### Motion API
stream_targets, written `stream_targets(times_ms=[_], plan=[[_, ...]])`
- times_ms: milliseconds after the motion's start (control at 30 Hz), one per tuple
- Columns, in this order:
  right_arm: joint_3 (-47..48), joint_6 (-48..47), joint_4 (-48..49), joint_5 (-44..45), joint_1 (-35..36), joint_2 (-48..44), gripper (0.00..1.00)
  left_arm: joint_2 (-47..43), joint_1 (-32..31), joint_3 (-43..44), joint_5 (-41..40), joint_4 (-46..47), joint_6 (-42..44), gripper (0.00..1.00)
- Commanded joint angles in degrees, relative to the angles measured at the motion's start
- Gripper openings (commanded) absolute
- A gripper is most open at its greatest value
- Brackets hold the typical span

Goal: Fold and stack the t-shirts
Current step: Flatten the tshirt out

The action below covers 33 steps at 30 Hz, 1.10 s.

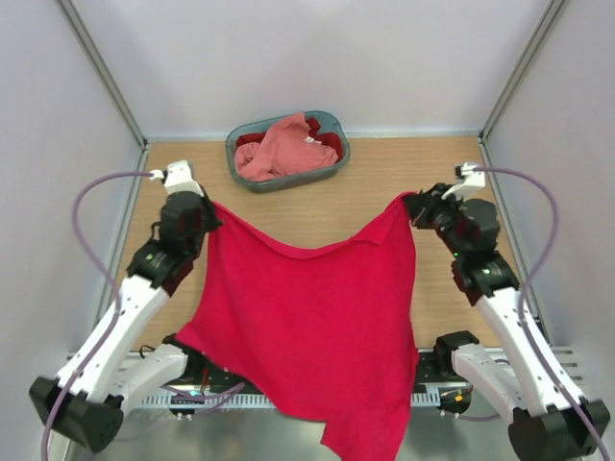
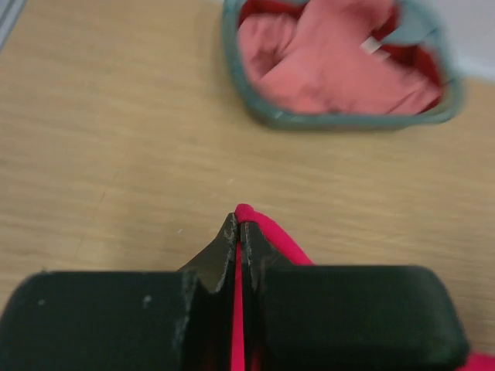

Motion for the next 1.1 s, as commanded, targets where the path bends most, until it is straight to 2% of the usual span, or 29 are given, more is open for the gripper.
stream_targets(times_ms=[0,133,200,433,567,800,933,1067], plan=[[-5.5,-1.5,14.2,10.7,-0.2,4.4,0.01,7.9,0.7,-1.4,-11.0,7.6,-3.4,0.00],[-4.4,-3.8,16.4,15.0,-0.3,15.8,0.01,21.7,3.9,2.6,-11.2,8.4,-3.8,0.00],[-2.0,-5.0,17.3,15.3,-0.5,22.9,0.01,28.9,5.6,7.3,-10.4,7.1,-4.4,0.00],[9.0,-8.3,16.2,12.5,-1.4,41.2,0.01,41.2,11.6,16.7,-5.7,6.2,-2.7,0.00],[15.3,-7.9,12.8,11.7,-1.4,45.2,0.01,43.8,12.5,19.1,-3.2,4.2,-1.3,0.00],[18.0,-7.0,7.5,13.0,-1.9,45.6,0.01,43.5,13.3,19.0,1.4,1.2,-0.1,0.00],[20.0,-7.3,3.6,14.9,-4.5,46.0,0.01,44.5,13.3,20.0,4.3,-0.3,1.6,0.00],[21.8,-7.3,3.1,13.8,-7.0,45.8,0.01,44.9,13.3,20.5,3.9,-1.7,1.7,0.00]])
